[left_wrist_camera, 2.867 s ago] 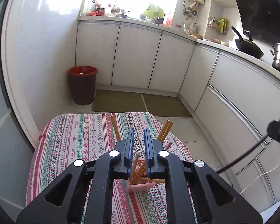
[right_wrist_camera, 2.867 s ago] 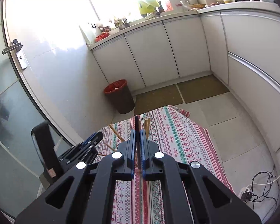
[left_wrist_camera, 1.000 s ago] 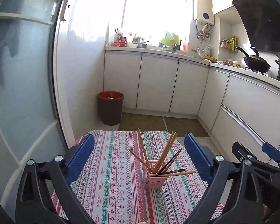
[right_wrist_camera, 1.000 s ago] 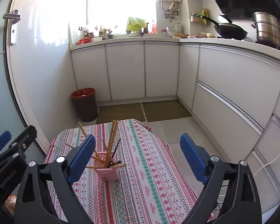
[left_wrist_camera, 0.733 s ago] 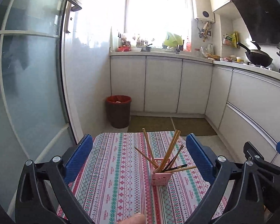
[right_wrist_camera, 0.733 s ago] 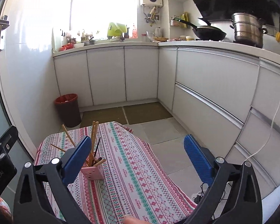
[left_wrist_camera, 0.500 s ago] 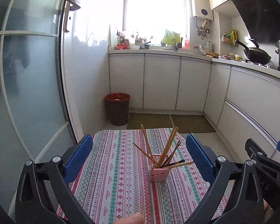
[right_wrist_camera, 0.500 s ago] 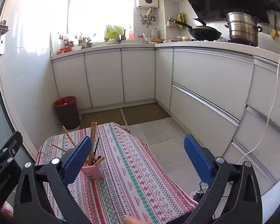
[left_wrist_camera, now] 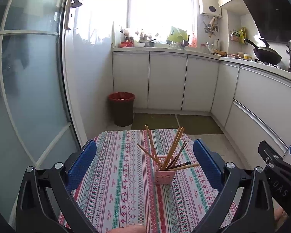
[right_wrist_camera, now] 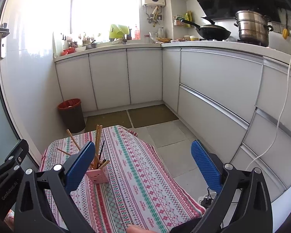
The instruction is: Organize utensils
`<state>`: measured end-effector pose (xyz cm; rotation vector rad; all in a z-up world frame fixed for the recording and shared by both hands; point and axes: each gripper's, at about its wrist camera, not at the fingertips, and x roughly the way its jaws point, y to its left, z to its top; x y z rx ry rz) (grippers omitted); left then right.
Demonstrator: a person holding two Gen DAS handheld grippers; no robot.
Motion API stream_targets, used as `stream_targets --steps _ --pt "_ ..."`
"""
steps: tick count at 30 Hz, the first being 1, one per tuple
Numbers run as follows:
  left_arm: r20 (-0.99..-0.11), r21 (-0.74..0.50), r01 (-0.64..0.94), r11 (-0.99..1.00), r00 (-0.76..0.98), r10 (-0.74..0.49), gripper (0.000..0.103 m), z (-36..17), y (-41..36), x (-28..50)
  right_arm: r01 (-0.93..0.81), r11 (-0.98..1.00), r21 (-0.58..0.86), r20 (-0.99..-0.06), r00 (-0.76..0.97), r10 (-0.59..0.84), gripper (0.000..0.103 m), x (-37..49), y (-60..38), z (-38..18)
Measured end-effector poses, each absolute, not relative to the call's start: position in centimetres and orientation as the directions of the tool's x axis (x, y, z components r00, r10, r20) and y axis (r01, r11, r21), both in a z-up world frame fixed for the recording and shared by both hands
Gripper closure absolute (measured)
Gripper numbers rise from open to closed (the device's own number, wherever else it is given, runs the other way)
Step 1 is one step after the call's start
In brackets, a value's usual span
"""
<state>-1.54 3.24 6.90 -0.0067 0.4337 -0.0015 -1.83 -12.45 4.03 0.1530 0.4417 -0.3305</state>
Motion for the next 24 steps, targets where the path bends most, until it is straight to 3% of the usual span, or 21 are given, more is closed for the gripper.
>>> stream_targets --steps 24 --pt "-0.421 -0.005 0.002 1.0 0.907 -0.004 0.007 7.11 3.34 -1.76 0.335 0.938 0.088 -0.472 0.843 -0.257 0.007 -1.52 -12.48 4.0"
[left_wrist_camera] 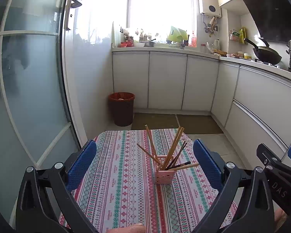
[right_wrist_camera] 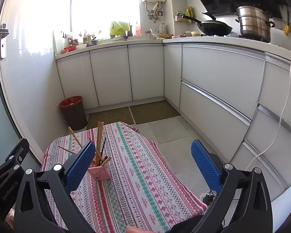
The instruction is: Organize utensils
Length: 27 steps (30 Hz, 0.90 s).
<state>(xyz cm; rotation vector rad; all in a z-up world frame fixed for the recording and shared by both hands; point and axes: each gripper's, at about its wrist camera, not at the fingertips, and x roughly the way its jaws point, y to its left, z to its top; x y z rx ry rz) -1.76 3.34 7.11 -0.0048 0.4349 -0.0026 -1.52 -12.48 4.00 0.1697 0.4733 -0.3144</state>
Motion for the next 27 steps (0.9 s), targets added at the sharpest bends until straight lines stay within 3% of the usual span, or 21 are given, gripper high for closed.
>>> stream_targets --steps 27 --pt "-0.436 -0.006 0.002 1.0 0.9 -0.004 0.007 6.3 3.71 -1.13 0.327 0.94 0.093 -0.494 0.835 -0.241 0.007 -1.25 -12.56 3.33"
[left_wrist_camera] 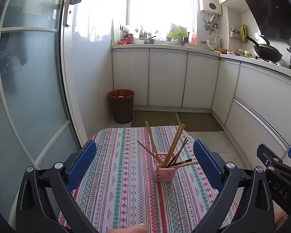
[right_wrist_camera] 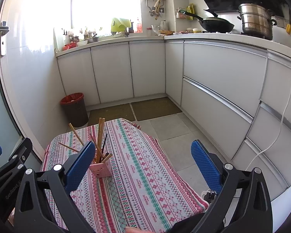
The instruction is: Organize utensils
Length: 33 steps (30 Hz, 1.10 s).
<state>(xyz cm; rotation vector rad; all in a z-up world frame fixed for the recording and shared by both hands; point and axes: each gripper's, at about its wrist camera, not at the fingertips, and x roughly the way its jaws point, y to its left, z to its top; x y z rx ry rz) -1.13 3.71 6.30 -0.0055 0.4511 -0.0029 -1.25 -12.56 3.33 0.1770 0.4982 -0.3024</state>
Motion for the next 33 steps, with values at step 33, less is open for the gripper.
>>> stream_targets --steps 33 --pt "-0.449 -0.002 -0.001 1.0 0.894 0.0 0.007 5.22 3.6 -0.94 0.321 0.942 0.095 -0.518 0.824 -0.229 0.007 -1.06 -12.73 2.54"
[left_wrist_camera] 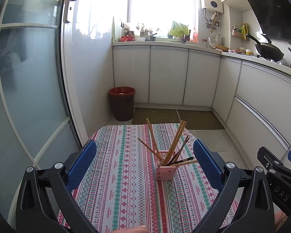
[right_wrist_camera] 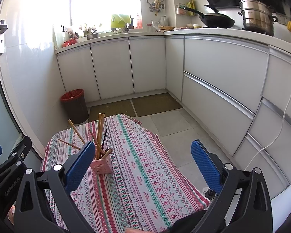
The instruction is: Organize utensils
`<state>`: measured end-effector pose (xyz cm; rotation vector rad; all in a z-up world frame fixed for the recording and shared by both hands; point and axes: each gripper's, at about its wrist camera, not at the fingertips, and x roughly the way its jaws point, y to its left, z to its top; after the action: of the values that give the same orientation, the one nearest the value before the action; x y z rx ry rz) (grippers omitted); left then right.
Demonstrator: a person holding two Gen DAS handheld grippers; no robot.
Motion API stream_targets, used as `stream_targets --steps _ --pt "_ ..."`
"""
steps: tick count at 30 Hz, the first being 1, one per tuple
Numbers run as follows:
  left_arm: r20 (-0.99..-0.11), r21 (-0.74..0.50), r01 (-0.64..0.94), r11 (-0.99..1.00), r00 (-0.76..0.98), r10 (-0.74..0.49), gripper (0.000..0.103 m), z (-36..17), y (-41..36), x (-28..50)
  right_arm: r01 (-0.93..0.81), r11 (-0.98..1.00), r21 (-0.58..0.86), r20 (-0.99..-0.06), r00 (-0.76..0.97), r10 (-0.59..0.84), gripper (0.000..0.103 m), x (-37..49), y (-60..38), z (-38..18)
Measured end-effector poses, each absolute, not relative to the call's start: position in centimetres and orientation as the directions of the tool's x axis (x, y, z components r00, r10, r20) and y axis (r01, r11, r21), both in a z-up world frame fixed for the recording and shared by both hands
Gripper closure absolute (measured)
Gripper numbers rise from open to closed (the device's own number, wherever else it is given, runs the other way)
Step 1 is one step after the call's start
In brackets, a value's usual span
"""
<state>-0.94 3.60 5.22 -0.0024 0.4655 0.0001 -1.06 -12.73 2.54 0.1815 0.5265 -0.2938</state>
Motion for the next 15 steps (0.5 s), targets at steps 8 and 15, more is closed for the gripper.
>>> stream_targets --steps 8,15 --pt "-0.448 0.0 -0.003 1.0 0.894 0.002 0.007 5.33 3.44 -0.85 0.323 0.942 0.097 -0.526 0.82 -0.227 0.007 -0.97 -12.81 2.33" --pt "-0.416 0.007 0.036 0.999 0.909 -0.03 0.016 5.36 3.04 -1.12 0.323 0.941 0.105 -0.543 0.811 -0.218 0.007 -0.7 -13.07 1.95"
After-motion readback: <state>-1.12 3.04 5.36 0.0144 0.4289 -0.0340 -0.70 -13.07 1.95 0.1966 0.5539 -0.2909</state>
